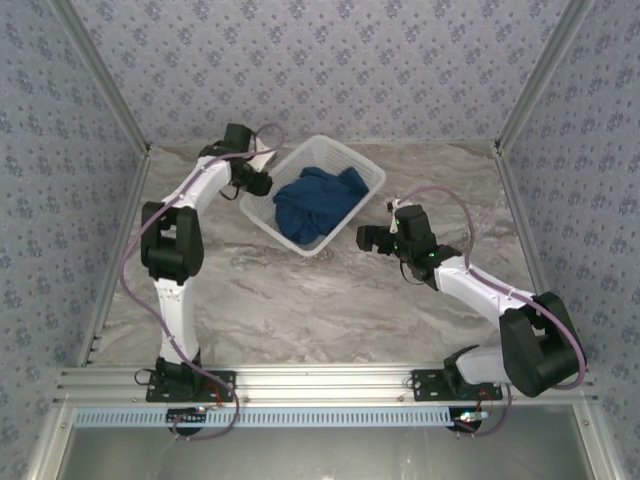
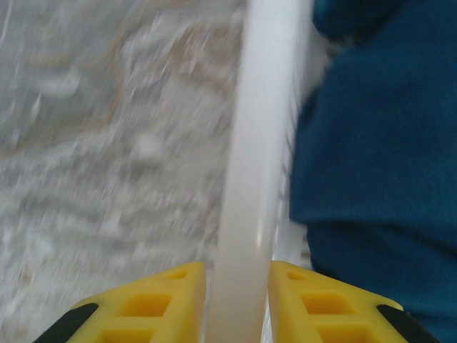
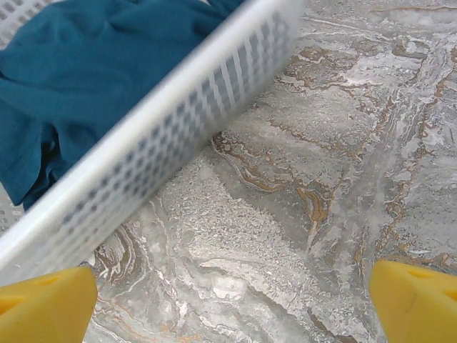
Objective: Fold the inside-out t-shirt
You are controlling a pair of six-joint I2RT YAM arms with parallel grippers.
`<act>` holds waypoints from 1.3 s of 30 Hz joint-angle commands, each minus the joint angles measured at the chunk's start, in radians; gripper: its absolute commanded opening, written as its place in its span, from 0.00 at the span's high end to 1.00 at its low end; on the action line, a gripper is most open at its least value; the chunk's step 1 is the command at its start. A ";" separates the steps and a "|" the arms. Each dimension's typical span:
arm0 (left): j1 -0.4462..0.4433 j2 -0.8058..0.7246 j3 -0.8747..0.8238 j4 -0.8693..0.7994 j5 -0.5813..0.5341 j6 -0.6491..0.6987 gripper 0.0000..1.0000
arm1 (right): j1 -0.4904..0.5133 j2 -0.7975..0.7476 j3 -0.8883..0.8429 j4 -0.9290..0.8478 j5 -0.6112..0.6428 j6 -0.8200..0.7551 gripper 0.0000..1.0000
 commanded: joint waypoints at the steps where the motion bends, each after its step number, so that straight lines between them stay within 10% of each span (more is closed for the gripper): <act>1: 0.087 -0.105 -0.114 -0.018 -0.041 -0.063 0.72 | 0.006 0.016 0.016 -0.008 -0.020 0.019 0.00; 10: 0.211 -0.216 -0.217 -0.005 -0.119 -0.119 0.66 | 0.019 0.071 0.058 0.003 -0.058 0.033 0.00; 17: 0.127 -0.333 -0.324 0.194 0.069 -0.147 0.37 | 0.038 0.082 0.069 0.006 -0.035 0.033 0.00; 30: -0.023 -0.098 -0.108 0.098 -0.088 -0.036 0.25 | 0.054 0.140 0.102 0.012 -0.055 0.033 0.00; 34: -0.033 0.001 0.003 0.025 -0.074 -0.034 0.31 | 0.057 0.145 0.089 0.018 -0.051 0.035 0.00; 39: -0.034 0.018 0.090 -0.027 -0.046 -0.060 0.65 | 0.061 0.162 0.083 0.077 -0.060 0.062 0.00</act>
